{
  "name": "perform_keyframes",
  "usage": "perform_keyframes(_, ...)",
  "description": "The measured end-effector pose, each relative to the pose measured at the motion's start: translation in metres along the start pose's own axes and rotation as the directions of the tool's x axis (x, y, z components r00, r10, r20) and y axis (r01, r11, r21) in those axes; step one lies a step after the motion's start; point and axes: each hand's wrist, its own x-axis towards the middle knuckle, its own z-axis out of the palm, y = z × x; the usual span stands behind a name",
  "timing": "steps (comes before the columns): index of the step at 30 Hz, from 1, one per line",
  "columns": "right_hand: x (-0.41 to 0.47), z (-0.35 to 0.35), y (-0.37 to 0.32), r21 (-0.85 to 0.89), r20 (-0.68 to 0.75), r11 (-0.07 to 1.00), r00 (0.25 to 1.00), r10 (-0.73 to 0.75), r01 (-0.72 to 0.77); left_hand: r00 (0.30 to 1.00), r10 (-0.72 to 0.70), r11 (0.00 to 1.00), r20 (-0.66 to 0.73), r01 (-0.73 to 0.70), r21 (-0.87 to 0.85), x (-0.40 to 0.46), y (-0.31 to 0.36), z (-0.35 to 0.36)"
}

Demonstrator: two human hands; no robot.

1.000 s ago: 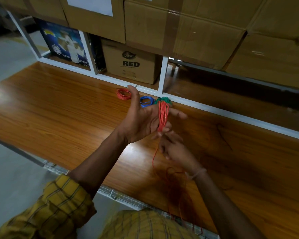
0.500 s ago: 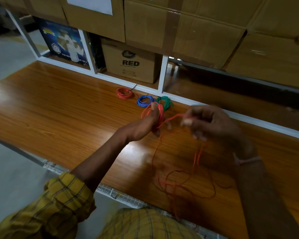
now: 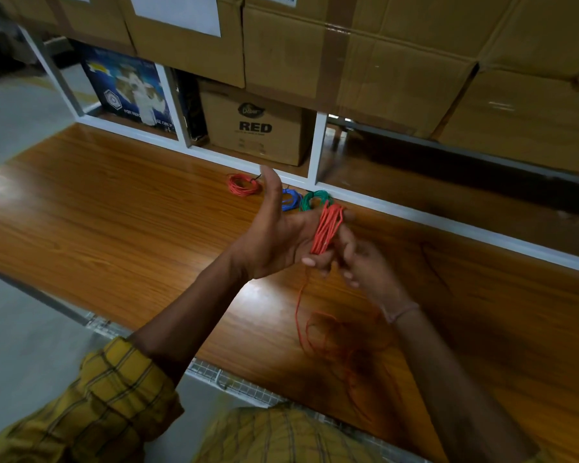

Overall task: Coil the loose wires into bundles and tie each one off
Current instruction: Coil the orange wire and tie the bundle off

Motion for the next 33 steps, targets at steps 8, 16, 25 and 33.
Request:
perform_keyframes(8, -0.054, 0.033, 0.001, -0.371, 0.267, 0.915, 0.962, -0.058, 0.158, 0.959, 0.025, 0.997, -0.281, -0.006, 0.071, 0.010, -0.001, -0.025)
perform_keyframes(16, -0.056, -0.022, -0.056, -0.254, 0.463, 0.941, 0.882, -0.086, 0.225, 0.810, 0.098, 0.616, -0.578, 0.407, 0.674, 0.014, -0.020, -0.028)
perform_keyframes(25, -0.012, -0.059, -0.055, 0.098, 0.289, 0.980, 0.937, -0.195, 0.174, 0.942, -0.200, 0.740, -0.271, 0.326, 0.588, 0.001, -0.013, -0.021)
perform_keyframes(33, 0.020, -0.029, -0.008, 0.186, -0.028, 0.978, 0.995, -0.095, 0.098, 0.978, -0.155, 0.988, 0.141, 0.152, 0.030, 0.001, 0.003, -0.015)
